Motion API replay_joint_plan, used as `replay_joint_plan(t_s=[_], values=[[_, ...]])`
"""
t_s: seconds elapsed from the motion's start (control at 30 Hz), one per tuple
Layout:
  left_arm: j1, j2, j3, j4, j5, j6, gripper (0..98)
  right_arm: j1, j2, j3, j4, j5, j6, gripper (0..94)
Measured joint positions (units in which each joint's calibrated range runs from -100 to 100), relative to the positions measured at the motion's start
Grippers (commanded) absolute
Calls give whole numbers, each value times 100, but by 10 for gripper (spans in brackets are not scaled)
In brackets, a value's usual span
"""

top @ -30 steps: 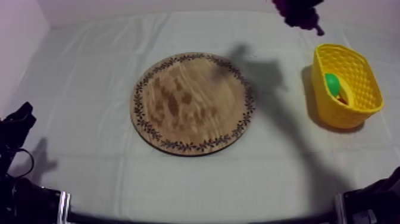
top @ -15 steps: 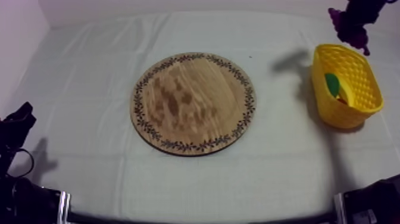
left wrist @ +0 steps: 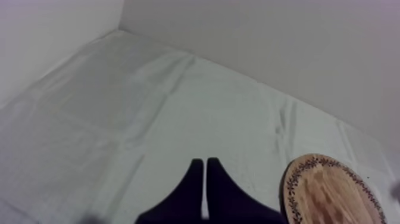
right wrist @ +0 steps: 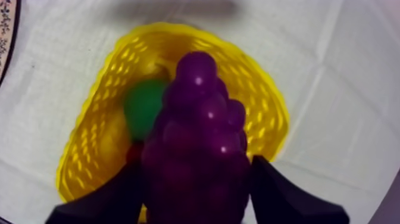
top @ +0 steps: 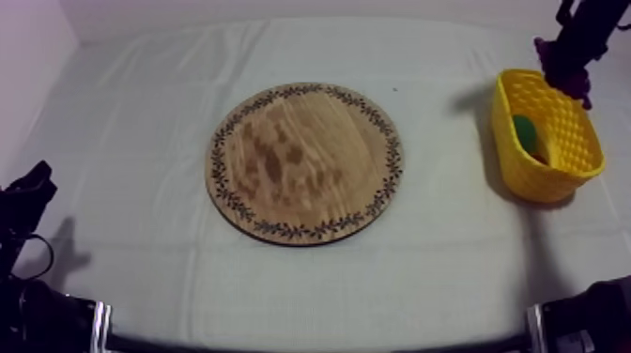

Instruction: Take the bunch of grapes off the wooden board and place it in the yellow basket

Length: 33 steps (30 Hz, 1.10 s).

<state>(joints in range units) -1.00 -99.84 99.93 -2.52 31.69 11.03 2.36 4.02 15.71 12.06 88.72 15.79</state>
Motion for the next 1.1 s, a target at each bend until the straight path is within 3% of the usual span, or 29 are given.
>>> replay_joint_plan(t_s=[0.27,0.6,0.77,1.0,1.1], values=[[0,0,0,0,0,0,0,79,588,320,-13,-359,-182,396],[0,0,0,0,0,0,0,133,1145,430,-25,-548,-304,681],[0,0,0,0,0,0,0,106,1064,461,-25,-563,-317,776],[0,0,0,0,0,0,0,70,583,650,-58,-635,-290,761],[0,0,0,0,0,0,0,50,235,821,-48,-659,-248,661]])
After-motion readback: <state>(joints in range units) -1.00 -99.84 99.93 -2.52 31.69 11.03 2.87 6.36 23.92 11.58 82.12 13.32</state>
